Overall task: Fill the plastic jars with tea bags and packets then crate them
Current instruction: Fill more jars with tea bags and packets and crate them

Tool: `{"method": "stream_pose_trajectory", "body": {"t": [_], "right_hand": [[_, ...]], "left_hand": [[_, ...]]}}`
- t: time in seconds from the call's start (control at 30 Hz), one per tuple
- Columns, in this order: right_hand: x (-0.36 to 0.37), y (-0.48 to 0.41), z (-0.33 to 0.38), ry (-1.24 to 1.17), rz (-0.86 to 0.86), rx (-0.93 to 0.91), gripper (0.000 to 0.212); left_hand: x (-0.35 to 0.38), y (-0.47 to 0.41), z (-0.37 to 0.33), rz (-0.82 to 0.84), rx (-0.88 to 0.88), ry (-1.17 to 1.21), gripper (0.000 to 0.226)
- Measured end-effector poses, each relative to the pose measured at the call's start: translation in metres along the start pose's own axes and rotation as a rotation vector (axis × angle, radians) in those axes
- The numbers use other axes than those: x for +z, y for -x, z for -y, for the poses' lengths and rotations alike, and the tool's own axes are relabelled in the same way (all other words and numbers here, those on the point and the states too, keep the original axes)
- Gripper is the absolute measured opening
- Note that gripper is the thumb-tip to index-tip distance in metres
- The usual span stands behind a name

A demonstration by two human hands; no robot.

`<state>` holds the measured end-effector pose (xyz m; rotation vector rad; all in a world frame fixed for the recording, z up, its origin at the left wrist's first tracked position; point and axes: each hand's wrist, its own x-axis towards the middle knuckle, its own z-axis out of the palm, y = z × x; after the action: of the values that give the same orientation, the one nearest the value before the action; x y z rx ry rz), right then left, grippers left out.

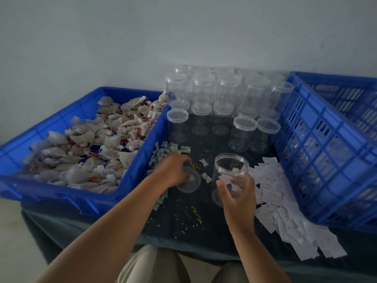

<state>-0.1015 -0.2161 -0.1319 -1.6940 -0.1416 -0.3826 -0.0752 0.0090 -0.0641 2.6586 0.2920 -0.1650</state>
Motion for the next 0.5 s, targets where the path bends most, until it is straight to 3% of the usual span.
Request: {"method": "stream_pose_trajectory", "body": {"t": [0.07,0.17,0.23,0.3,0.37,0.43,0.5], "right_hand": [[0.000,0.000,-0.001,0.000,-0.005,0.009,0.076],[0.001,0.001,-0.002,-0.005,-0.004,0.018,0.075],[0.001,0.001,-0.003,0.012,0.005,0.022,0.073],[0.002,0.001,-0.004,0.034,0.013,0.021,0.074],[0.003,0.000,-0.005,0.049,0.016,0.017,0.074],[0.003,0.000,-0.006,0.050,0.018,0.016,0.074],[0.004,-0.001,-0.006,0.045,0.022,0.022,0.076]], "left_hand": [[0.000,0.000,0.005,-0.174,0.037,-0.046,0.062],[-0.027,-0.001,0.008,-0.479,0.145,0.161,0.034],[-0.057,-0.005,0.017,-0.591,0.123,0.207,0.014],[-0.090,-0.011,0.034,-0.483,-0.025,0.166,0.018],[-0.115,-0.020,0.058,-0.187,-0.184,-0.014,0.038],[-0.120,-0.019,0.080,0.026,-0.274,-0.182,0.058],[-0.109,-0.013,0.102,0.123,-0.306,-0.177,0.066]]}}
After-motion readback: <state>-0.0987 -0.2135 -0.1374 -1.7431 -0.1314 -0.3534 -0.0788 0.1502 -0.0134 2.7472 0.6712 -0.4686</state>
